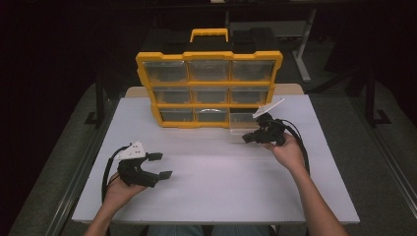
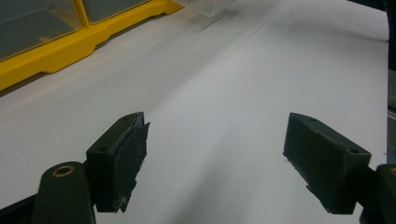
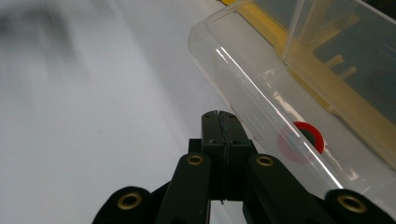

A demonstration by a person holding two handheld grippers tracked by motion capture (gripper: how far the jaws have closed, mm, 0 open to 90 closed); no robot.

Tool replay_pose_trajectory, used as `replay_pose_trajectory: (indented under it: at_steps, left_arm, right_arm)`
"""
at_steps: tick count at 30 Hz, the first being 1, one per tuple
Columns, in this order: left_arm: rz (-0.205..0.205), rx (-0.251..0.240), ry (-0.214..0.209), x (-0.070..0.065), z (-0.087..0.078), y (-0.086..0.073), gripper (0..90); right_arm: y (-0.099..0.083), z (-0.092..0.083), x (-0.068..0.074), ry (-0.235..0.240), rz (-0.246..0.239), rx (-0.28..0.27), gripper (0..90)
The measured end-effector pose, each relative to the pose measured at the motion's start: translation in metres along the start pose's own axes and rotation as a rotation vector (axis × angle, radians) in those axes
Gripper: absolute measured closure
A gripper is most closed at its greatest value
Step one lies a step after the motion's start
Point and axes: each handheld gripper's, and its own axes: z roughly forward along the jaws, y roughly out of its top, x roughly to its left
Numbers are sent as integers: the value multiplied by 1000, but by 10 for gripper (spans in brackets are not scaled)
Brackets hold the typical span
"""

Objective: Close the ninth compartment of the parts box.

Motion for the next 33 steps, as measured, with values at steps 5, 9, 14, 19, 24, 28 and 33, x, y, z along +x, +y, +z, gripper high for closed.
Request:
replay_pose_trajectory:
  at_steps: [5,9,14,19,24,28,33]
  left_arm:
    - [1,-1,2,0,0,0,212]
    - [1,-1,2,0,0,0,212]
    - [2,-2,2,0,0,0,212]
    - [2,-1,2,0,0,0,212]
    - [1,-4,2,0,0,0,212]
    - [1,-4,2,0,0,0,212]
    - [-2,-7,2,0,0,0,211]
  right_arm:
    - [1,0,-2,-1,1,-1,887]
    - [2,1,-3,0,3,-1,887]
    - [4,1,-5,0,8,-5,888]
    - [5,2,-7,-1,12,-4,887]
    - [5,1,-10,-3,18,-3,887]
    - [6,0,-10,-6,21,-3,887]
    - [7,1,-11,-6,22,-2,887]
